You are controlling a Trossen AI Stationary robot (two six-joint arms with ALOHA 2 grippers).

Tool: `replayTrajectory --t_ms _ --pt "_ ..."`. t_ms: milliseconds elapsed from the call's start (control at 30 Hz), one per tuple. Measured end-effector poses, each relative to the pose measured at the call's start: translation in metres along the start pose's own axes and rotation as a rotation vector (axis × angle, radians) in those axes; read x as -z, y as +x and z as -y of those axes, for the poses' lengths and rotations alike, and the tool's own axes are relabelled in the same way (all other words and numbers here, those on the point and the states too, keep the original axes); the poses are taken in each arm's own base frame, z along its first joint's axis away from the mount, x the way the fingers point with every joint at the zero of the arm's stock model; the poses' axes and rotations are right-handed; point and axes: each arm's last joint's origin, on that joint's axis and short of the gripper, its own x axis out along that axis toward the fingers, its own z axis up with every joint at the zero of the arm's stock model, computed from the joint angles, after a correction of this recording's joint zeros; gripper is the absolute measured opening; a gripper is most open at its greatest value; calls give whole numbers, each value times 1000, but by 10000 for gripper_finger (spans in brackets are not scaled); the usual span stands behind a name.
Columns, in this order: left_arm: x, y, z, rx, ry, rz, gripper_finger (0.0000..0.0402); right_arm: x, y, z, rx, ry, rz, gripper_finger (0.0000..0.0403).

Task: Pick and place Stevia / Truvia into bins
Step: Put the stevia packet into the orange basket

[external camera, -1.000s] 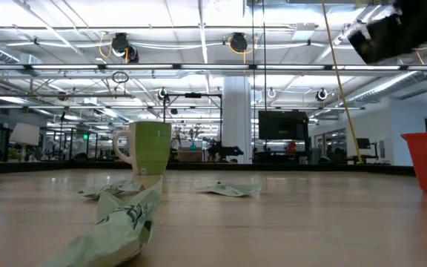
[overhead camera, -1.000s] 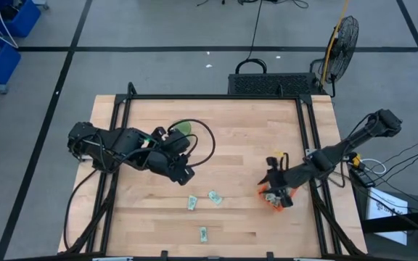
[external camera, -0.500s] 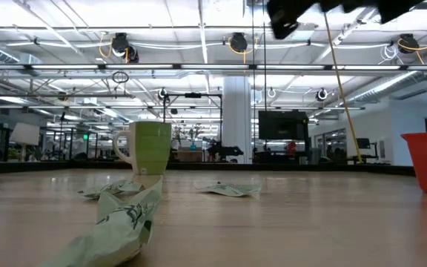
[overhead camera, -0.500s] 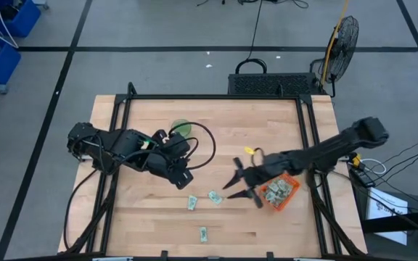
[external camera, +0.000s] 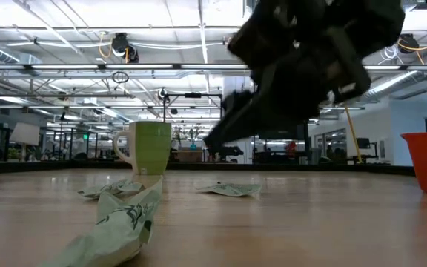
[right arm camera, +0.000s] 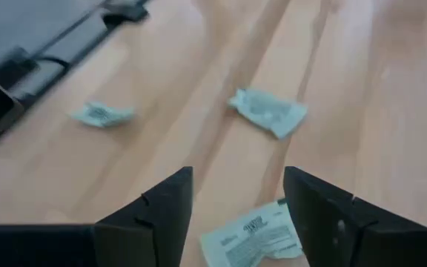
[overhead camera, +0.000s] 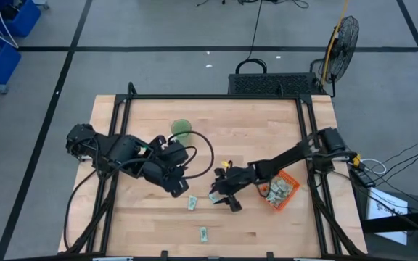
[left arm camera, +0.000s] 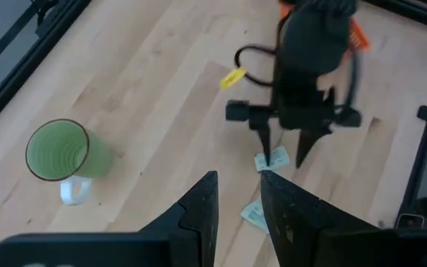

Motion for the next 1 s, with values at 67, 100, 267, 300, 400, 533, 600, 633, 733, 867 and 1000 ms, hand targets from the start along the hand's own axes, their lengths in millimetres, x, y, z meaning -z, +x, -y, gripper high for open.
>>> replayTrajectory --t_ms 67,100,267,300,400,533,600,633,733,867,1000 --pt "1 0 1 0 4 -2 106 13 10 4 16 8 -26 205" --pt "2 -1 1 2 7 -3 106 19 14 5 40 12 -47 204" --pt "4 -2 2 -3 20 -12 106 32 23 10 150 40 -86 201" --pt "4 -2 2 -5 22 -15 106 33 24 10 158 53 -94 201" --pt "5 -2 1 -7 23 -17 106 34 24 10 157 81 -98 194" --pt "4 -2 1 -8 57 -18 106 34 23 10 162 116 -102 154" --pt "4 -2 1 -7 72 -18 106 35 23 10 166 152 -108 126" --pt "5 -2 1 -7 77 -18 106 35 23 11 167 172 -106 111" --pt "5 -2 1 -7 90 -18 106 34 22 11 174 227 -101 67" --pt "5 -2 1 -7 99 -18 106 25 12 7 163 261 -110 23" --pt "5 -2 1 -7 101 -18 106 2 -18 -1 159 225 -138 7"
